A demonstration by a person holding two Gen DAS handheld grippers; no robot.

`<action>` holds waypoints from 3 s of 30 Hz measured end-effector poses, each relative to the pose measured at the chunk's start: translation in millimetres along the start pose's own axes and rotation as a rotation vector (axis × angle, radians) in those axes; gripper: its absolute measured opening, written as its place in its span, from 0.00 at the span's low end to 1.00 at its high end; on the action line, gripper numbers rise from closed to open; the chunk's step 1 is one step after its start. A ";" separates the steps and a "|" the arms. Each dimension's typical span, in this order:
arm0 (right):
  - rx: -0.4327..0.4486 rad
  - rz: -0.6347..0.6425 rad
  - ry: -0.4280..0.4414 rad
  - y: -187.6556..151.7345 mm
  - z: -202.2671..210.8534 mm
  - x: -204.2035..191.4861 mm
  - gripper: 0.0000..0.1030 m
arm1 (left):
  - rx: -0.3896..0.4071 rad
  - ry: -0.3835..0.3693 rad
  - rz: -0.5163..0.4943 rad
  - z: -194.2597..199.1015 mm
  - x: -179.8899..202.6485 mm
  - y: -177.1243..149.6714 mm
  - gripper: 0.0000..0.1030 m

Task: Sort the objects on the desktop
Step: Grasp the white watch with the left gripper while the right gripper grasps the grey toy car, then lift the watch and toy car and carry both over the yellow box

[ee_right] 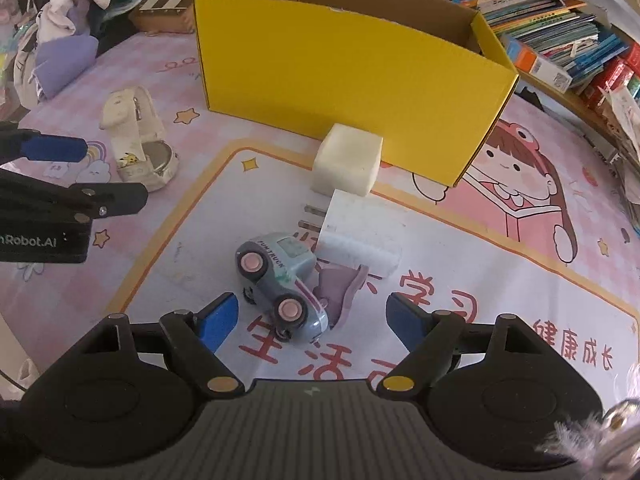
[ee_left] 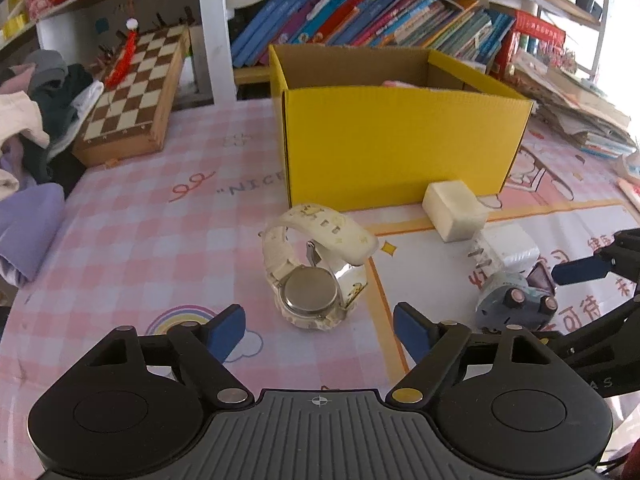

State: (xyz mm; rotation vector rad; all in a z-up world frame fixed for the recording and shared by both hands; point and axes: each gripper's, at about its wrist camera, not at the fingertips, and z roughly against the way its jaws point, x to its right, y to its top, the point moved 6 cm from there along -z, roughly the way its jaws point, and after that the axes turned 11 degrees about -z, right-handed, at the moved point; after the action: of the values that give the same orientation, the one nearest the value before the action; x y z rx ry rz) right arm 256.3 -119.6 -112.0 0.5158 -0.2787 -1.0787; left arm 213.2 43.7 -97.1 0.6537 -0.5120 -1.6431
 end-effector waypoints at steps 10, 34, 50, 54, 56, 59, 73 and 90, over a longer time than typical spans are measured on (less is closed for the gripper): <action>-0.006 0.017 0.040 4.4 -8.1 1.9 0.61 | -0.026 -0.006 -0.031 -15.2 4.3 3.7 0.45; 0.052 0.011 0.076 5.3 12.8 -5.7 0.41 | 0.051 -0.073 -0.067 18.7 16.2 5.6 0.05; 0.120 -0.033 0.082 9.9 36.4 16.9 0.41 | 0.132 -0.064 -0.022 45.5 16.8 18.5 0.05; 0.151 -0.024 0.087 18.5 43.6 22.3 0.41 | 0.166 -0.049 -0.037 52.7 20.3 28.9 0.05; 0.168 -0.024 0.092 24.0 47.4 25.6 0.41 | 0.185 -0.040 -0.046 56.4 21.6 35.4 0.05; 0.197 -0.027 0.100 34.7 53.4 31.9 0.41 | 0.219 -0.030 -0.072 62.0 23.8 47.0 0.05; 0.381 0.012 0.122 122.1 82.7 65.4 0.41 | 0.339 0.039 -0.104 67.9 16.6 121.0 0.05; 0.434 0.125 0.125 218.0 47.8 72.3 0.41 | 0.327 0.058 -0.175 19.5 25.4 177.4 0.05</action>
State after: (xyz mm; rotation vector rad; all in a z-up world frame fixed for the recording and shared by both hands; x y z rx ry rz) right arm 433.7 -115.8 41.5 0.9380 -0.4327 -0.8608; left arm 327.8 -11.9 30.4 1.0084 -0.7050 -1.7135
